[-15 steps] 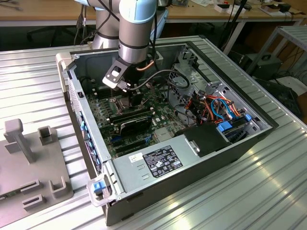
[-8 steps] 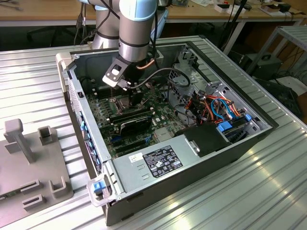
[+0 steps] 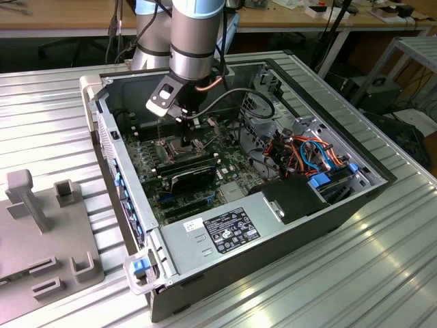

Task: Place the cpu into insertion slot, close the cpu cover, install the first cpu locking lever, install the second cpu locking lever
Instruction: 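Place the cpu into insertion slot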

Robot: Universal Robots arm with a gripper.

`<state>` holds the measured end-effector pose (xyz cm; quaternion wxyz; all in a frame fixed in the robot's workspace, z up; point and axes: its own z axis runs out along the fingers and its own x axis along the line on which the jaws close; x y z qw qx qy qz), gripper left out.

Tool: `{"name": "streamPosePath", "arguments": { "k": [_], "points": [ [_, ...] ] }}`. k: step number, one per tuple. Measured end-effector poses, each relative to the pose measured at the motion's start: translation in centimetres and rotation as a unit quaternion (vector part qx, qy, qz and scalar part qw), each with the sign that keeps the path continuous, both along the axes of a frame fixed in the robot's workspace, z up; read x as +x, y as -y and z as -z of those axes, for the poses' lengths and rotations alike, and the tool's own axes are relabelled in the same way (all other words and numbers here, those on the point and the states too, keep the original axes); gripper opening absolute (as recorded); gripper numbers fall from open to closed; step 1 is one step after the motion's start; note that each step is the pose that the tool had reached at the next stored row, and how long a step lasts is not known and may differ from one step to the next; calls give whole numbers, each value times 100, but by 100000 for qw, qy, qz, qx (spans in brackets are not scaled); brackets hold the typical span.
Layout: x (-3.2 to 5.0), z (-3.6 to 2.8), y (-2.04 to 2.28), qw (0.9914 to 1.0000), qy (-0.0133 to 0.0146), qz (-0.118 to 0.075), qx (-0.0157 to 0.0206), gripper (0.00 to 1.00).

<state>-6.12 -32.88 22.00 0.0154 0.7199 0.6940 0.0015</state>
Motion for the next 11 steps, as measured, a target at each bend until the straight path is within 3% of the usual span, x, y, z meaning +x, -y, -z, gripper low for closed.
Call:
{"name": "streamPosePath", "arguments": {
  "k": [1,3,4,6,11],
  "points": [
    [0,0,0,100000,-5,-6,0,41],
    [0,-1,0,100000,-6,-16,-6,29],
    [0,-1,0,100000,-7,-24,-6,17],
    [0,-1,0,100000,-7,-33,-9,11],
    [0,-1,0,100000,-7,-55,-7,11]
  ]
}}
